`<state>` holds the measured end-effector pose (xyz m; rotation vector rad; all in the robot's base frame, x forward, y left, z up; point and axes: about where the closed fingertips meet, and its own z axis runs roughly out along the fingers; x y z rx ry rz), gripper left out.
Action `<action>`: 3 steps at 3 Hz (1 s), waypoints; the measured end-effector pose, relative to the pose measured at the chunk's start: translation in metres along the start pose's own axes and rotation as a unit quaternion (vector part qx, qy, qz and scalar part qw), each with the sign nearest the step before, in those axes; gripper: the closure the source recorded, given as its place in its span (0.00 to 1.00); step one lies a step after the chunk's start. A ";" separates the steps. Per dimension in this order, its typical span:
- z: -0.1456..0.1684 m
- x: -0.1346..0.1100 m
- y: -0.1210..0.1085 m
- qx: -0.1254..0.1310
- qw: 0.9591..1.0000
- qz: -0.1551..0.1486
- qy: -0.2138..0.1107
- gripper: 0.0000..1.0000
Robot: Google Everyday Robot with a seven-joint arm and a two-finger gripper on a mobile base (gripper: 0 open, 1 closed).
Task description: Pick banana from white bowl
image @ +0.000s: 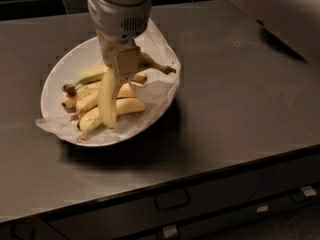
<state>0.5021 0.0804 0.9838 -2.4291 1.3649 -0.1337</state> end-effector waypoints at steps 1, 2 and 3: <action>-0.017 0.013 0.005 0.056 0.998 0.008 0.002 1.00; -0.021 0.004 -0.004 0.065 0.998 -0.002 -0.002 1.00; -0.021 0.004 -0.004 0.065 0.998 -0.002 -0.002 1.00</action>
Offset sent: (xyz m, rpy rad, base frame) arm -0.0011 -0.0148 0.0106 0.0510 -0.0785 -0.0224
